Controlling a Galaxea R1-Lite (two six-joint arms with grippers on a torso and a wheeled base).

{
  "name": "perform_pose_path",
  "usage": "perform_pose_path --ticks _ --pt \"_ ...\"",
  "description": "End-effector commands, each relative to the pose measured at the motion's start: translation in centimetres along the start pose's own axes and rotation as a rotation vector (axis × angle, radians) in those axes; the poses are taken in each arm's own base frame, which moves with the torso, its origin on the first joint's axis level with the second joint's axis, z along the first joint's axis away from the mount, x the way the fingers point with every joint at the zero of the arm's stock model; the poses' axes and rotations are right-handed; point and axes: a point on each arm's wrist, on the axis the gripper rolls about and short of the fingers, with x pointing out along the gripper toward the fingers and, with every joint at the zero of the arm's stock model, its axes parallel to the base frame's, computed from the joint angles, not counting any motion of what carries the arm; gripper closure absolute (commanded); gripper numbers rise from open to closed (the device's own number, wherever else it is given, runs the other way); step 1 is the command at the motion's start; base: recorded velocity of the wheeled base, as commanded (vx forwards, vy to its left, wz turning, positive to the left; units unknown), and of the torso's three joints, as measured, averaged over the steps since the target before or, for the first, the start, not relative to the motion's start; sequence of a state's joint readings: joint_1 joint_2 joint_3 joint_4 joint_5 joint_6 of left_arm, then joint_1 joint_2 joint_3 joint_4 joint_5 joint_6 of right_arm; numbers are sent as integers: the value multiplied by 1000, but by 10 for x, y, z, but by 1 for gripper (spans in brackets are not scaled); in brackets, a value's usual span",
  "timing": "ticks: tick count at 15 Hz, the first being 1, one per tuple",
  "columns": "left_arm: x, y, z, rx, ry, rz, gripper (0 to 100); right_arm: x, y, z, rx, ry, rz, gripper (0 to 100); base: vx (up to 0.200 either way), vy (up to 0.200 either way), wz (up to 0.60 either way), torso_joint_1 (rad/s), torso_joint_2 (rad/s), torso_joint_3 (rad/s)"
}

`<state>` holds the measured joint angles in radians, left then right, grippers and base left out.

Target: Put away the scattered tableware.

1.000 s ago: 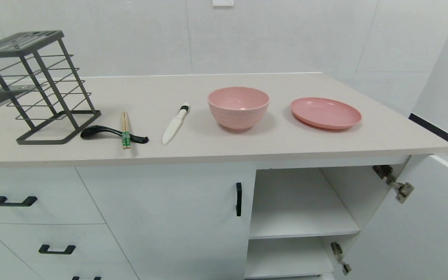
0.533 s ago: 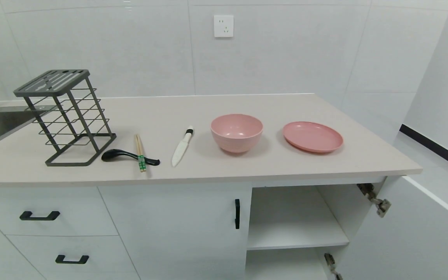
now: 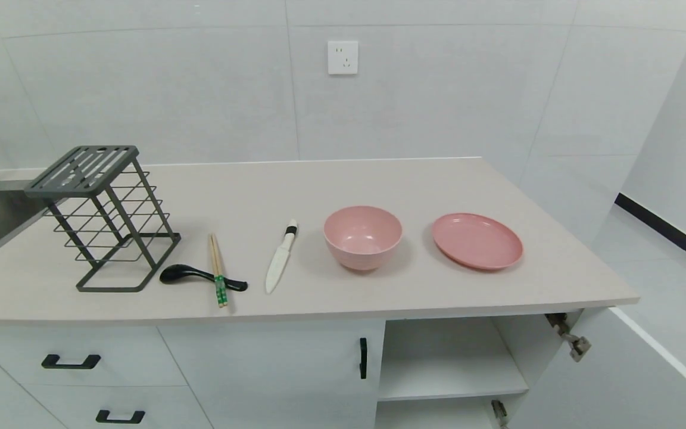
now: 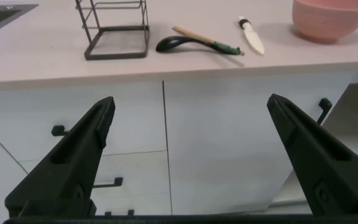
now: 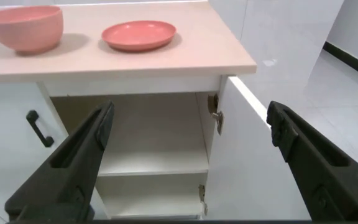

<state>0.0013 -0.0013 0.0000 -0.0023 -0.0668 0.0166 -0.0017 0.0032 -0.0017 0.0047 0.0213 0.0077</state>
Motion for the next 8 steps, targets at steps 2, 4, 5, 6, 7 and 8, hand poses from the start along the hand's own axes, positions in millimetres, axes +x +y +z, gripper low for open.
perform_pose_path --ticks 2,4,5,6,7,8 --pt "0 0 0 -1 2 0 0 0 0 0 0 0 0 0 0 0 0 281 -537 -256" --pt "0 0 0 -4 2 1 0 0 0 0 0 2 0 0 0 0 0 293 -554 -266" --pt "0 0 0 -6 2 1 0 0 0 0 2 2 0 0 0 0 0 295 -574 -281" --pt "0 0 0 -6 2 1 0 0 0 0 0 0 0 0 0 0 0 295 -583 -281" --pt "0 0 0 -8 2 1 0 0 0 0 2 0 0 0 0 0 0 300 -588 -281" --pt "0 0 0 -6 2 0 0 0 0 0 2 0 2 0 0 0 0 310 -588 -281"
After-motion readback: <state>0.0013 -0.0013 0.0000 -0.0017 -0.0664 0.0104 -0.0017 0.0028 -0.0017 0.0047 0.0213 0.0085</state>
